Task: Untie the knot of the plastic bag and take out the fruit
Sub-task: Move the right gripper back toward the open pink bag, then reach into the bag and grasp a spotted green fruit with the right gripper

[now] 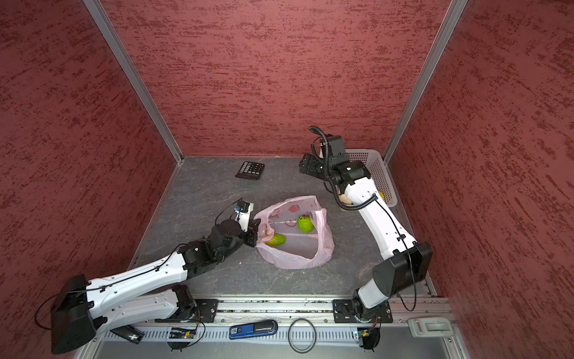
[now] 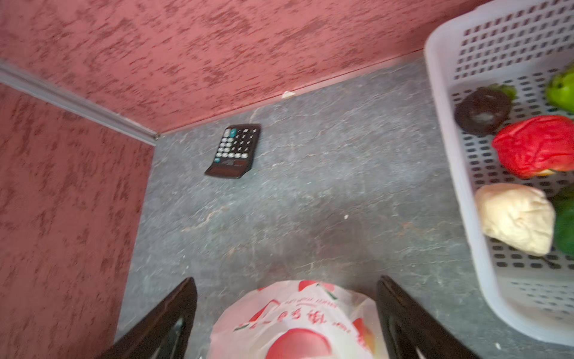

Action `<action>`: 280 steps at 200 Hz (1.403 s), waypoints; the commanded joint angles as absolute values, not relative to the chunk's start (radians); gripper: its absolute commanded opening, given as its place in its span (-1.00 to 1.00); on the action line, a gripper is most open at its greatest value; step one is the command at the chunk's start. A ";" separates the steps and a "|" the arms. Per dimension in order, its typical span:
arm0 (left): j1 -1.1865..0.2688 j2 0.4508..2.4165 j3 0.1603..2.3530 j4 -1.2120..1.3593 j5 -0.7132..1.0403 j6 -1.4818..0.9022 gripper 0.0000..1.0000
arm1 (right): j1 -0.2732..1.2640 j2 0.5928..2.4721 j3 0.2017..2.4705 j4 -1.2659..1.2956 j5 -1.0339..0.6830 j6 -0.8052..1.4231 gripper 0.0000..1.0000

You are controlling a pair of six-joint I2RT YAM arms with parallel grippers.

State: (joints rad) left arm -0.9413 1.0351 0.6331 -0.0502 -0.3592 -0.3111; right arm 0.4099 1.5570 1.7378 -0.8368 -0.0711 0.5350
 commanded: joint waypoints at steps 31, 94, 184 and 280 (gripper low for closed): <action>-0.952 1.043 0.667 -0.025 -0.347 -0.288 -1.00 | 0.621 1.582 1.936 -1.089 -0.025 0.635 0.80; -0.956 1.039 0.663 -0.035 -0.344 -0.297 -1.00 | 0.829 1.488 1.793 -1.143 0.041 0.796 0.77; -0.962 1.037 0.676 -0.041 -0.336 -0.304 -1.00 | 0.964 1.325 1.422 -1.098 0.155 0.863 0.76; -0.997 1.051 0.701 -0.048 -0.362 -0.321 -1.00 | 0.967 1.343 1.073 -0.861 0.151 0.779 0.73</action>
